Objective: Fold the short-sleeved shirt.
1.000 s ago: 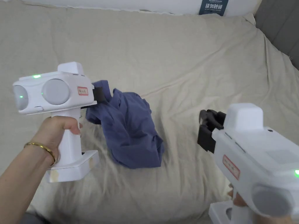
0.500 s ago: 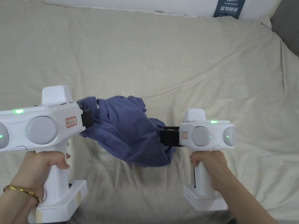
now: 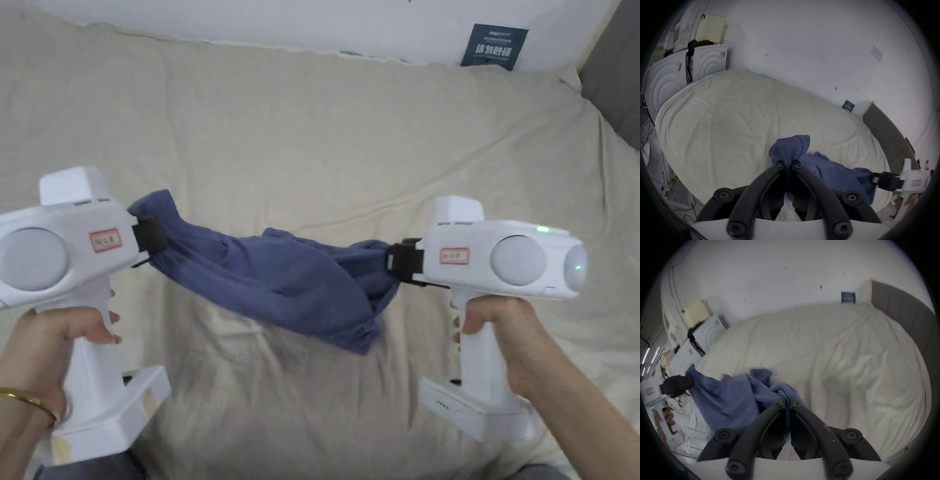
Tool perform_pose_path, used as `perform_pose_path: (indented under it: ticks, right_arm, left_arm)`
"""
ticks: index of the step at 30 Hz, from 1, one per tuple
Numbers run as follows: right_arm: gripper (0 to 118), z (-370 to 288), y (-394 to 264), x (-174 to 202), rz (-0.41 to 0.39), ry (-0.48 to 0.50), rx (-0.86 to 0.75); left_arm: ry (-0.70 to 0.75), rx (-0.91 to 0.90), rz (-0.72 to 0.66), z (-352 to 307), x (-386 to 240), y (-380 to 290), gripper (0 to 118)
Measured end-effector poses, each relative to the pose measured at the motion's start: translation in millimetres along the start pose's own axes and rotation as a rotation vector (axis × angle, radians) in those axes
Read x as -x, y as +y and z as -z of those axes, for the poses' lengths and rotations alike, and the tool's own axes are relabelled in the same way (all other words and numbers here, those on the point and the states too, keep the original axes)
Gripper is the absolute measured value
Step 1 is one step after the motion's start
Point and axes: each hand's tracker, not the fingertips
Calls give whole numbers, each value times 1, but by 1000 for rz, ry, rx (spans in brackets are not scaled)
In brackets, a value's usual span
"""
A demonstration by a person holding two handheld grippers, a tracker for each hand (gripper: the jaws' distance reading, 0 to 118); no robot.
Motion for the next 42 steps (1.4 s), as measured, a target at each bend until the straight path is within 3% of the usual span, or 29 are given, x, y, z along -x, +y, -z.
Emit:
perform_pose_path:
  ticks: [3, 8, 15, 19, 24, 34, 36, 42]
  right_arm:
    - [7, -62, 26, -11, 3, 7, -116]
    - [7, -150, 64, -14, 82, 59, -250]
    - [7, -226, 132, 12, -33, -22, -415]
    - [7, -244, 177, 11, -53, -84, -466]
    - [7, -252, 221, 16, -88, -157, -517]
    - [7, -216, 329, 2, 2, -291, -553]
    - [7, -205, 344, 4, 24, -304, -558]
    - [7, -157, 386, 2, -68, -403, -577]
  left_arm:
    - [-27, -87, -51, -25, 2, 27, 7]
    - [-121, -224, -74, -64, -15, 75, 7]
    - [-181, -419, 48, -108, -78, 158, 7]
    - [-218, -480, 71, -122, -101, 203, 7]
    - [-208, -495, 137, -123, -131, 247, 7]
    - [-23, -494, 380, -71, -202, 316, 7]
    - [-2, -493, 378, -49, -212, 327, 7]
    - [72, -513, 421, 27, -236, 355, 7]
